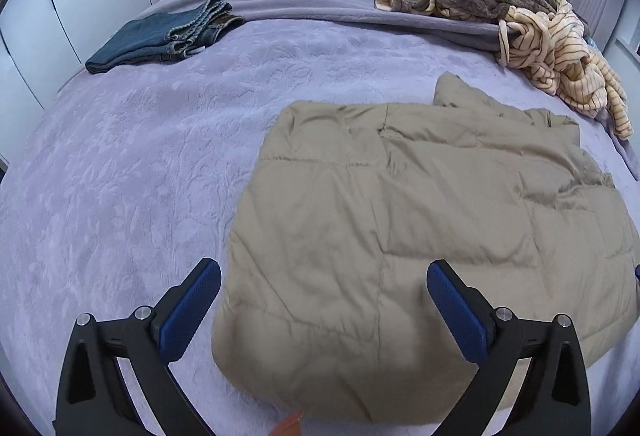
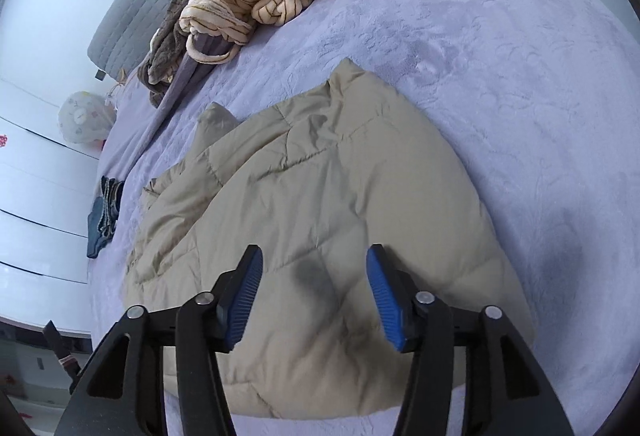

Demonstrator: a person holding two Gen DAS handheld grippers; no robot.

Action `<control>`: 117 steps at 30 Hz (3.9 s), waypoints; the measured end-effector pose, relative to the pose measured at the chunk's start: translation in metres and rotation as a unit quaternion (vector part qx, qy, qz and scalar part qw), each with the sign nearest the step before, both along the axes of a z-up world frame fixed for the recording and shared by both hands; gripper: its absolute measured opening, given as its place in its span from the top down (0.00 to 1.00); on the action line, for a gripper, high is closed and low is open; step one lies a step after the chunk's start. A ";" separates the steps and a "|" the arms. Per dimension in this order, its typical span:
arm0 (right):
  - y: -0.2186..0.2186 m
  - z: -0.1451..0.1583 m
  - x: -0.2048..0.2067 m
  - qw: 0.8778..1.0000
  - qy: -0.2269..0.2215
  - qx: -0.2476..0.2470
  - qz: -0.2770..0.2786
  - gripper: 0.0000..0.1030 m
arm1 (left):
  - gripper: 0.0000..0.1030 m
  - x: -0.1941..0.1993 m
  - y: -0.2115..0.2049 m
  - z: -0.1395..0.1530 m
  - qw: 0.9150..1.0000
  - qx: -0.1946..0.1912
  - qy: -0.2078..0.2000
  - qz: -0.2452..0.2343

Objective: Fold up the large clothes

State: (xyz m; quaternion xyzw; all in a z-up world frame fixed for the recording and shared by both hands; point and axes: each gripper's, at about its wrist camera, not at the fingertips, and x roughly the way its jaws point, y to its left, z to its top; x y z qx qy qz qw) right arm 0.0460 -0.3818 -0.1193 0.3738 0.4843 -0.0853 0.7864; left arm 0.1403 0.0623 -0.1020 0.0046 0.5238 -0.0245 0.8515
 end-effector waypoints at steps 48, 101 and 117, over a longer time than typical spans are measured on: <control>0.019 -0.089 -0.037 0.962 -0.023 0.254 -0.093 0.00 | 0.00 -0.050 0.053 -0.093 0.928 -0.329 0.133 0.117; 0.060 -0.047 -0.202 0.964 0.070 0.236 -0.099 0.48 | 0.67 -0.233 0.101 -0.025 0.978 -0.173 0.116 0.024; 0.012 -0.031 -0.285 0.967 0.158 0.118 -0.160 0.56 | 0.39 -0.259 0.149 -0.022 0.984 -0.070 0.141 0.084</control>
